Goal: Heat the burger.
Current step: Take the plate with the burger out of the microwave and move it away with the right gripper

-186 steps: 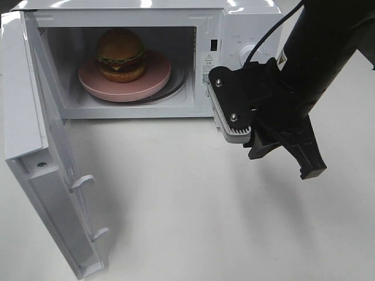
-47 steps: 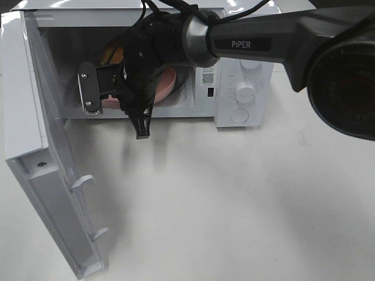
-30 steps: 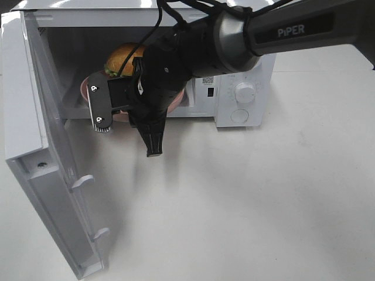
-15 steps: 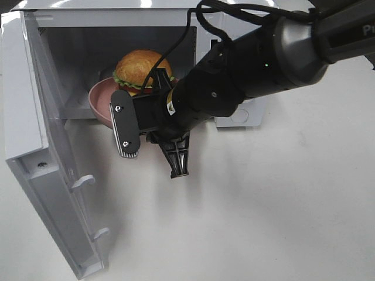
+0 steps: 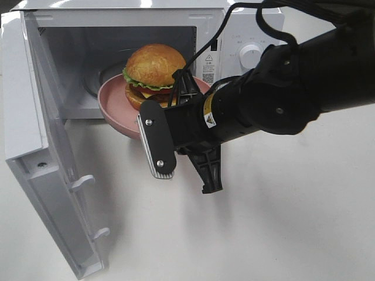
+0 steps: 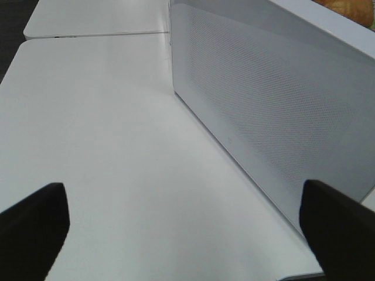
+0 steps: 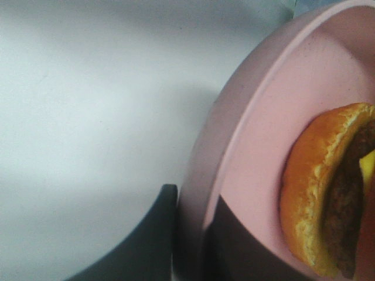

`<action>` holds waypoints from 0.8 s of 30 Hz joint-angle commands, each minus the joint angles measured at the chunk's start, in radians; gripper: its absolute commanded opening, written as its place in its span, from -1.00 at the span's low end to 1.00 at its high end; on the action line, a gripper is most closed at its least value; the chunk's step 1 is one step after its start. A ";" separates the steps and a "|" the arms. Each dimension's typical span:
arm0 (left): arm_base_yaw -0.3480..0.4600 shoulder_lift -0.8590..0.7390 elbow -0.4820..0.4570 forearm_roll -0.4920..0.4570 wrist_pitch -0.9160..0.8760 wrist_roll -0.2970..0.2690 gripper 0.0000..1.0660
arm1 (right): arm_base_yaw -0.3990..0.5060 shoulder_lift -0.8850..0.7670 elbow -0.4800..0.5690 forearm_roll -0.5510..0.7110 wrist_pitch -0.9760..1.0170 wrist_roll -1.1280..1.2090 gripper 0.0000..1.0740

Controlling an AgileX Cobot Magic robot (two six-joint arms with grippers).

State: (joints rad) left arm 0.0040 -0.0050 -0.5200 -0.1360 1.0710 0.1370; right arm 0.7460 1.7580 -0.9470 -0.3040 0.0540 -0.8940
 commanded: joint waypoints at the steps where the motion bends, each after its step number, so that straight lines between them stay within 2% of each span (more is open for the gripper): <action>1: 0.004 -0.016 0.001 0.000 0.001 -0.006 0.88 | 0.002 -0.055 0.027 -0.026 -0.086 -0.011 -1.00; 16: 0.004 -0.016 0.001 0.000 0.001 -0.006 0.88 | 0.002 -0.297 0.251 -0.026 -0.086 -0.010 -1.00; 24: 0.004 -0.016 0.001 0.000 0.001 -0.006 0.88 | 0.002 -0.389 0.329 -0.026 -0.078 -0.010 -1.00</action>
State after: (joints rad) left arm 0.0040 -0.0050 -0.5200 -0.1360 1.0710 0.1370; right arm 0.7460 1.4050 -0.6240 -0.3090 0.0400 -0.8940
